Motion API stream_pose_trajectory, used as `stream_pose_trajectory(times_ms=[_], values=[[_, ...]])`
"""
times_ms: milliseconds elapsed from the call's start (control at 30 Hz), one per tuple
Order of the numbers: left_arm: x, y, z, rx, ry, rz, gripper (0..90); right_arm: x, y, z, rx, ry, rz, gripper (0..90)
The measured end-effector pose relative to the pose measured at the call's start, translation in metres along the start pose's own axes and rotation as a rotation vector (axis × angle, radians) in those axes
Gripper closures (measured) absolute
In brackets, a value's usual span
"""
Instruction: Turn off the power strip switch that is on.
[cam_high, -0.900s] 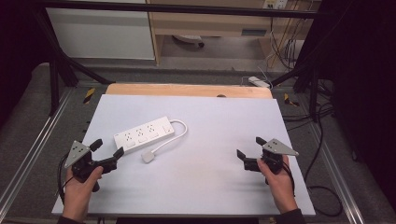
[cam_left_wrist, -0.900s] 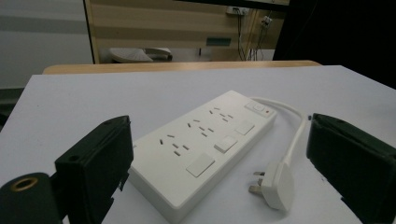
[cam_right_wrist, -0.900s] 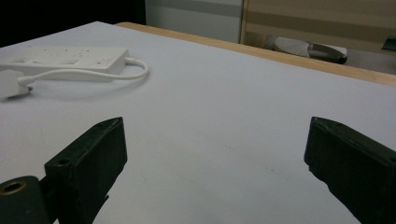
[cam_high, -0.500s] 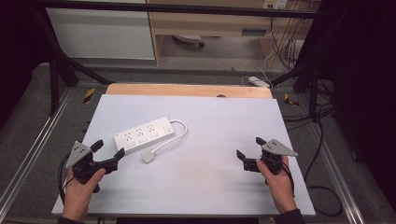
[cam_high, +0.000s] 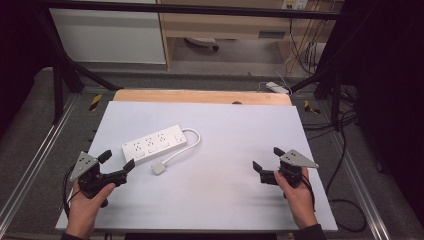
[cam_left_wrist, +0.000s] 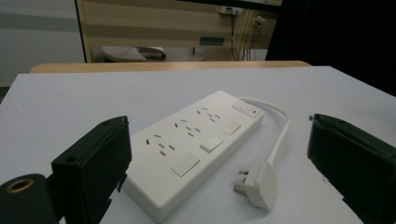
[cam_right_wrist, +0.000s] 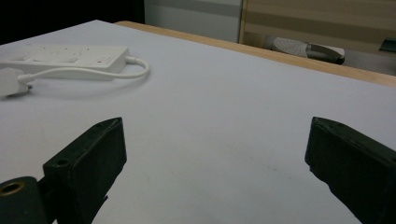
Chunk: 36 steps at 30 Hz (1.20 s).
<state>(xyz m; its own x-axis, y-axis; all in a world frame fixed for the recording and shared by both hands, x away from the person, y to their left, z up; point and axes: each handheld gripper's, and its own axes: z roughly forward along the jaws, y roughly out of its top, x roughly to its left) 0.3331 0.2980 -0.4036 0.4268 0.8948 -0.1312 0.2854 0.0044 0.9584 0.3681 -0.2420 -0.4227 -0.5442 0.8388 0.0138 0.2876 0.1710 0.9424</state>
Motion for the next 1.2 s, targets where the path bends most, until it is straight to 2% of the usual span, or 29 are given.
stream_pose_trajectory(times_ms=[167,300,400,567,833,1200], values=[[-0.003,0.005,-0.004,0.006,0.001,0.012,6.2,0.002,0.0,0.0,0.001,0.0,-0.008,5.6],[-0.008,0.012,-0.008,-0.003,-0.031,0.022,6.2,0.003,0.001,0.0,0.004,0.0,-0.016,4.9],[-0.013,0.02,-0.01,-0.006,-0.034,0.033,6.3,0.003,0.001,0.0,0.006,0.0,-0.015,4.5],[-0.019,0.031,-0.01,-0.013,-0.045,0.015,6.5,0.005,0.001,-0.001,0.009,0.0,-0.016,4.2],[-0.029,0.052,0.002,-0.013,-0.06,0.038,6.9,0.007,0.001,-0.002,0.011,0.002,-0.025,4.2],[-0.035,0.072,0.024,-0.023,-0.082,0.043,7.4,0.007,0.001,-0.002,0.01,0.002,-0.029,4.1]])
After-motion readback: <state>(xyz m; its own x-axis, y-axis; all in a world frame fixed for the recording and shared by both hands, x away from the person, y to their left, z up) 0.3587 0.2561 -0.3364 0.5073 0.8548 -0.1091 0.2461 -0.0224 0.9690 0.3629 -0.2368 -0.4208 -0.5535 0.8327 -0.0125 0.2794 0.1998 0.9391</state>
